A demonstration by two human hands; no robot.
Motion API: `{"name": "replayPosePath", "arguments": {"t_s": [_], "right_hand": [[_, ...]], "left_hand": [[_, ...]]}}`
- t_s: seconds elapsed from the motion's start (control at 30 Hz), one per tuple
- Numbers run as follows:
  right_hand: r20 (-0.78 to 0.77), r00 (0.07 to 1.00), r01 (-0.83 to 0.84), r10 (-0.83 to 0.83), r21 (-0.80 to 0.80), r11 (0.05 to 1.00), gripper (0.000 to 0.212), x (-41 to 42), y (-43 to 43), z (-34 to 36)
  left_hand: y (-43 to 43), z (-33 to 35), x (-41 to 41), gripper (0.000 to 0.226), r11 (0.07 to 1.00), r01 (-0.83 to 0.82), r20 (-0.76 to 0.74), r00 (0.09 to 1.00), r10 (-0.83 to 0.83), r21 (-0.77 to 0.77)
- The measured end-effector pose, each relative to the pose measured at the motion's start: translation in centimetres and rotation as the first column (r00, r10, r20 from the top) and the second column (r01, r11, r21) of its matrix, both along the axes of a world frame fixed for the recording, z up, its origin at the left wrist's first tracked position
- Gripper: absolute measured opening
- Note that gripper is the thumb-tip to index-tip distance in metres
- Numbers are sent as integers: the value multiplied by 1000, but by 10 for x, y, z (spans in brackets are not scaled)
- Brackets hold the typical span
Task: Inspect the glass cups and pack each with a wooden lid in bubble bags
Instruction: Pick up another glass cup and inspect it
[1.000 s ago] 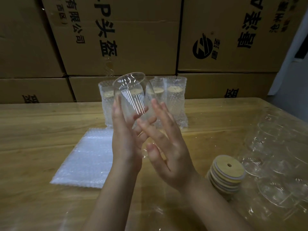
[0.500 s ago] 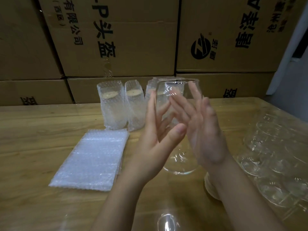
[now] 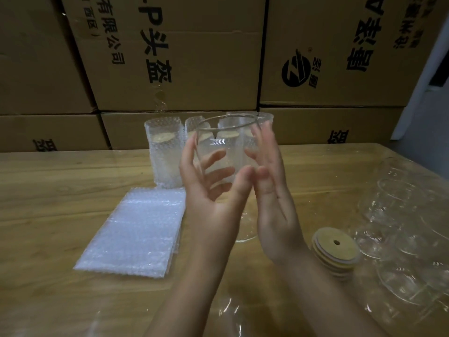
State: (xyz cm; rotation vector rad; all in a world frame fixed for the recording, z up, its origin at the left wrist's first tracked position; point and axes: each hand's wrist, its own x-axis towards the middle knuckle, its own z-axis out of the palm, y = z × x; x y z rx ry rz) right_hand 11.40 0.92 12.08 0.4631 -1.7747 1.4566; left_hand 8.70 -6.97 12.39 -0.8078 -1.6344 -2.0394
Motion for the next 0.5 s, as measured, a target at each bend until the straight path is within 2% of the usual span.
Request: {"name": "replayPosePath", "arguments": {"t_s": [0.13,0.27,0.4,0.5], "right_hand": [[182,974,-95,138,-228,969,45,-4,-3,-7],[366,848,-143,384,-540,830,57,-12,7,-13],[409,661,-201,629,-711,674,48,-12,29,-11],[335,631,-255,700,-763,595,51,-10,38,-6]], "left_hand": [[-9,2,-9,79,995,94,31,995,-95,34],[-13,-1,-10,74,986,77,-133,986,-96,-146],[-13,-5,-10,76,939,56,-218,966,-137,-339],[-15,-4,-9,79,898,75,-200,964,-177,-434]]}}
